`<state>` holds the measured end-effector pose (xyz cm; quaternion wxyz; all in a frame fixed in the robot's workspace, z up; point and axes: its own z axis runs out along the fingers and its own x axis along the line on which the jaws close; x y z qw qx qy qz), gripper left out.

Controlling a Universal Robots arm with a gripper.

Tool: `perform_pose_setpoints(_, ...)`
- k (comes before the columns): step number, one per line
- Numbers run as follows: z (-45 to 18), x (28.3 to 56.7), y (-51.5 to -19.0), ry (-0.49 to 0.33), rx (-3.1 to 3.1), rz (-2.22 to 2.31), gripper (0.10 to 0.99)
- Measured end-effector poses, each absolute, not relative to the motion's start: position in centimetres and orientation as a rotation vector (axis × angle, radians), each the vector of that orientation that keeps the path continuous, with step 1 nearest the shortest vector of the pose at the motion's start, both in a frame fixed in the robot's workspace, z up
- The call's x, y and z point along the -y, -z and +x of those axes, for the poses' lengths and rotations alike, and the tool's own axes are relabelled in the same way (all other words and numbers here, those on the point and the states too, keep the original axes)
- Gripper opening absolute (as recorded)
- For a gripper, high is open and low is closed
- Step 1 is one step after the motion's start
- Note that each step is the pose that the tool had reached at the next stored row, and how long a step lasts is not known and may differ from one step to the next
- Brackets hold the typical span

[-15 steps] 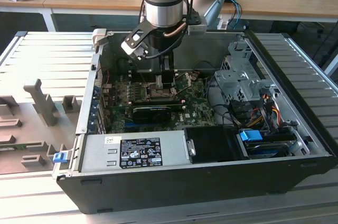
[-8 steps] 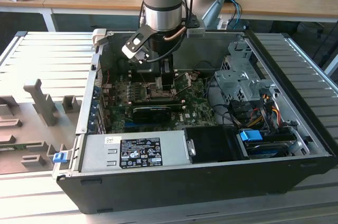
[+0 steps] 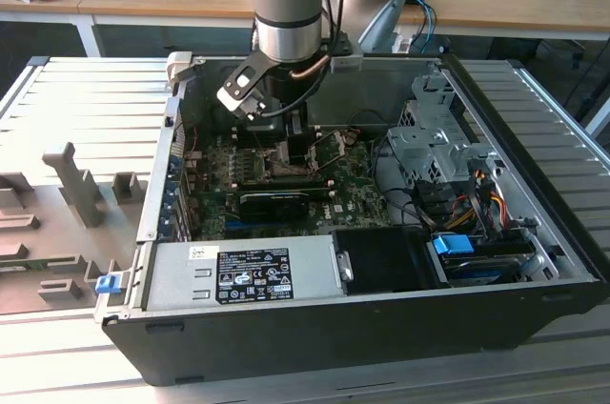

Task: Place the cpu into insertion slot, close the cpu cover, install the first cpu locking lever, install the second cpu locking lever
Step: 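Place the cpu into insertion slot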

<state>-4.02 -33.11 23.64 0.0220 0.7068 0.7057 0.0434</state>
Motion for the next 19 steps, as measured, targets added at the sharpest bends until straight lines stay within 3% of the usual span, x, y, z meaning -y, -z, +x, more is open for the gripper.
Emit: perform_pose_setpoints(19, -4.6, 32.2, -20.8, -0.132, -2.179, 2.198, 0.533)
